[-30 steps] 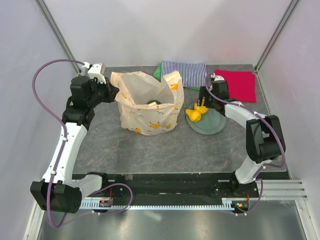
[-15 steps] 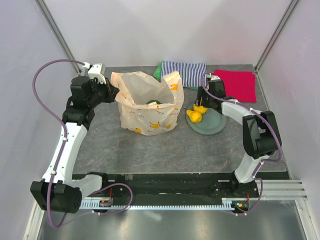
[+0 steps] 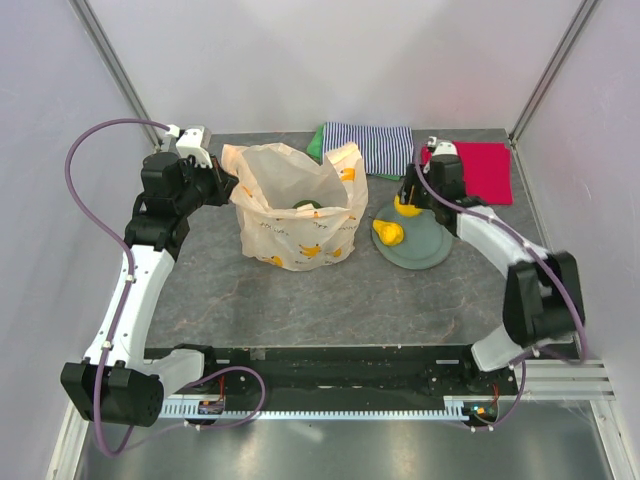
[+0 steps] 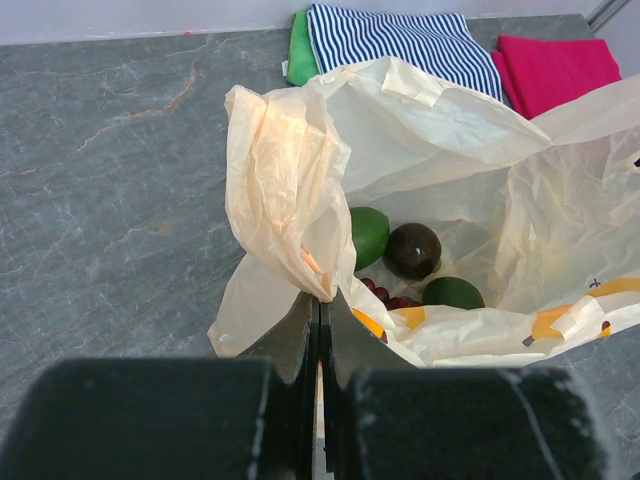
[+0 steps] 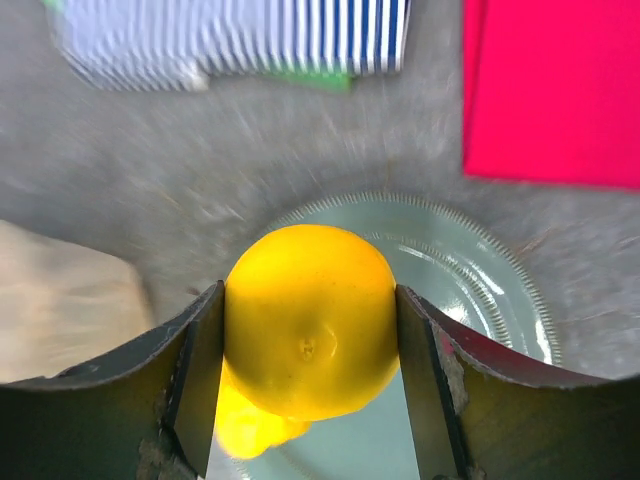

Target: Place the fruits into the plastic bag

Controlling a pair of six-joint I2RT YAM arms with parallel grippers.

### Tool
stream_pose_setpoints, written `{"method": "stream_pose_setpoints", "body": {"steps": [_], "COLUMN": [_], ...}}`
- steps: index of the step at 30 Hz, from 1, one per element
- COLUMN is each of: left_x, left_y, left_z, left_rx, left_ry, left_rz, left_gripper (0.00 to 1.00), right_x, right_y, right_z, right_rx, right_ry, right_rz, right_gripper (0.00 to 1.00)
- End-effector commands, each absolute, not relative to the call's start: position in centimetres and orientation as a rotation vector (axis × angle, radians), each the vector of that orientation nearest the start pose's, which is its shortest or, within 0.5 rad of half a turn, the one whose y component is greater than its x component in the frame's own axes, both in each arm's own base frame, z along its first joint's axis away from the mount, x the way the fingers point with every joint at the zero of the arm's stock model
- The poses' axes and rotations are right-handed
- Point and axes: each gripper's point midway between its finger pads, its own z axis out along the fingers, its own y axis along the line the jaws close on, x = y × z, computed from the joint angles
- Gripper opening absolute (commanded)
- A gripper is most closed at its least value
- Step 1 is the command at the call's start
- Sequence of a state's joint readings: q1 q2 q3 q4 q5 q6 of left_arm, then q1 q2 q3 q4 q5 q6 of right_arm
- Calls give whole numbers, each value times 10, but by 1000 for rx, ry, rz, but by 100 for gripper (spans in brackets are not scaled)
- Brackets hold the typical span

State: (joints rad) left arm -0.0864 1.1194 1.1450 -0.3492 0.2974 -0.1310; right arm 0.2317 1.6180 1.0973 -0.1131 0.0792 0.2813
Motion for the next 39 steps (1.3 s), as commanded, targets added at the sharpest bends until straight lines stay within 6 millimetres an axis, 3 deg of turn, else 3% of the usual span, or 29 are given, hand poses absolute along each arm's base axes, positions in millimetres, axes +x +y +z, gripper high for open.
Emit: {"method": "stream_pose_setpoints", "body": {"steps": [1,2,3,4,5,6,7,8,9,11,12,13,14,15,16,17,18,22,23,28,38,39], "left_x": [358,358,358,358,357,358,358,358,357,357,357,356,356,356,355,355,355,356,356,355,356,356], "left_y": [-87,-87,-87,-88,-88,-88,-88,-88,-89,-88,-88,-88,-88,-88,-88,-88,-88,-87,-88,-88,-88,-88], "left_z": [312,312,311,312,312,311,312,313,313,314,314,314,316,316,316,317,317,317,315,316,316,315], "left_rx": [200,201,202,202,203,201,202,203,205,204,204,204,204,203,205,205,204,203,204,205,203,202], "left_ry": [1853,1853,1854,1851,1853,1855,1853,1850,1850,1847,1848,1847,1841,1842,1841,1838,1839,1839,1844,1841,1841,1844], "left_rz": [-410,-412,-413,-415,-417,-418,-419,-419,-422,-420,-420,-420,-418,-421,-420,-419,-418,-414,-416,-420,-417,-417], "left_gripper": [1,2,1,2,2,2,2,1,2,2,1,2,1,2,2,2,1,2,1,2,2,2], "right_x": [429,418,405,388,378,360,343,333,313,298,285,291,289,282,293,295,293,320,333,365,399,400], "right_y": [111,118,135,144,152,173,182,191,215,240,263,284,295,313,331,339,353,391,389,401,395,397], "right_z": [290,292,311,361,367,383,410,422,431,451,454,436,454,452,429,441,436,395,388,338,251,235], "right_rx": [122,105,46,33,5,-82,-131,-174,-266,-371,-435,-491,-537,-584,-613,-629,-649,-691,-644,-636,-647,-669], "right_ry": [1673,1626,1548,1360,1311,1248,1125,1074,1033,967,962,1046,1012,1023,1114,1103,1134,1364,1415,1656,1949,1978], "right_rz": [423,497,614,744,812,918,975,1005,1070,1071,1111,1120,1100,1125,1127,1094,1089,924,848,611,227,191], "right_gripper": [29,28,27,27,25,24,24,24,24,23,23,23,23,22,22,22,22,22,22,21,20,20]}}
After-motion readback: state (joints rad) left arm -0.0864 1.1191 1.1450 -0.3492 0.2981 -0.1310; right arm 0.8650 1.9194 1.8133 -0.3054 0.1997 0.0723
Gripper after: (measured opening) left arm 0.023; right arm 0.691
